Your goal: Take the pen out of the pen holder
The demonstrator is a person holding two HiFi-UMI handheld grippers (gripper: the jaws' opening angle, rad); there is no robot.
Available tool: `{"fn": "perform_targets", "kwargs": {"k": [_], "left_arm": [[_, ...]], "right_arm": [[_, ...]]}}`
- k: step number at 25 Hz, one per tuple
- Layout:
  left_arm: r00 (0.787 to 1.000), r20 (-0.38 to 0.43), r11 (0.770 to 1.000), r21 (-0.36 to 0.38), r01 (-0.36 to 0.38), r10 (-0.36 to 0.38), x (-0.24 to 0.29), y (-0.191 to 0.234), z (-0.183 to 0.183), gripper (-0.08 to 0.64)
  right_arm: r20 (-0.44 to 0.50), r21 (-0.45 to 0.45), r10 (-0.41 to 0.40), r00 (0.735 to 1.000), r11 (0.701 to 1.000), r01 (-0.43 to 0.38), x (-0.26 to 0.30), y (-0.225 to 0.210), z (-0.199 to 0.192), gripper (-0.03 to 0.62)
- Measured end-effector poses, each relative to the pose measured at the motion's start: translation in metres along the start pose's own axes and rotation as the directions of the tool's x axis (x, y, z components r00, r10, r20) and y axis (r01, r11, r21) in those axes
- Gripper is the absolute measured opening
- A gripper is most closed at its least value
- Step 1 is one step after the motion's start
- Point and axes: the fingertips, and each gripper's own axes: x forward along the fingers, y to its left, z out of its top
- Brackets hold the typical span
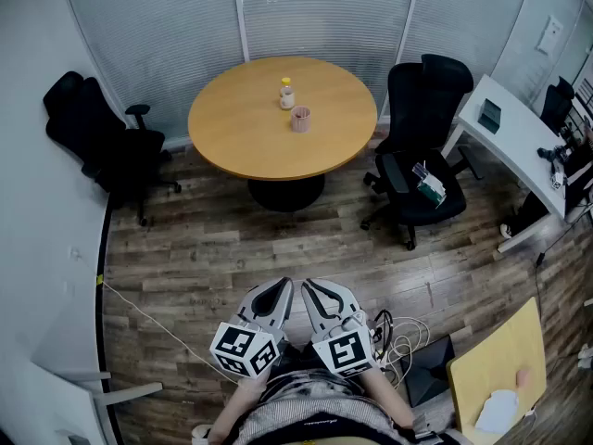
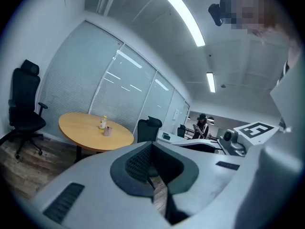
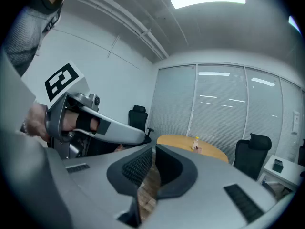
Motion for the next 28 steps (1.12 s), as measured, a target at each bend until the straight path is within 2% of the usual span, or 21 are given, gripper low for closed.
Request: {"fn": "perform_targets", "kwargs": {"k": [3, 6, 14, 18, 25, 28], "left_arm": [[1.000, -0.001, 1.000, 0.001, -0.001, 0.001, 0.006, -0.006, -0.001, 0.005], [1.000, -0.005, 1.000, 0.000, -0.001, 0.001, 0.010, -0.012, -0.004, 0.005], [1.000, -0.008, 0.999, -0.022, -0.030, 0.030, 0.021, -0.020, -0.018, 0.005], [0.999, -0.005, 0.996, -0.075, -0.038, 0.037, 0.027, -0.012, -0.022, 0.005], [1.000, 0.008, 0.997, -0.078, -0.016, 0.017, 0.058, 0.019, -0.008, 0.005], [1.000, 0.008, 0.997, -0.073, 0.006, -0.005, 0.079, 0.036, 0.002, 0.005]], "right_arm": [[0.023, 0.019, 0.011, 1.000, 1.000, -0.012, -0.004, -0.007, -0.001, 0.038], [0.027, -0.019, 0.035, 0.999, 0.999, -0.034, -0.010, -0.011, -0.004, 0.038], [0.014, -0.054, 0.069, 0.998, 0.996, -0.068, -0.017, -0.026, -0.019, 0.038], [0.016, -0.040, 0.064, 0.998, 0.997, -0.063, -0.010, -0.032, -0.021, 0.038], [0.023, -0.005, 0.043, 0.999, 0.999, -0.043, 0.027, -0.054, -0.017, 0.038], [0.020, -0.019, 0.039, 0.999, 0.999, -0.039, 0.052, -0.069, -0.014, 0.040]]}}
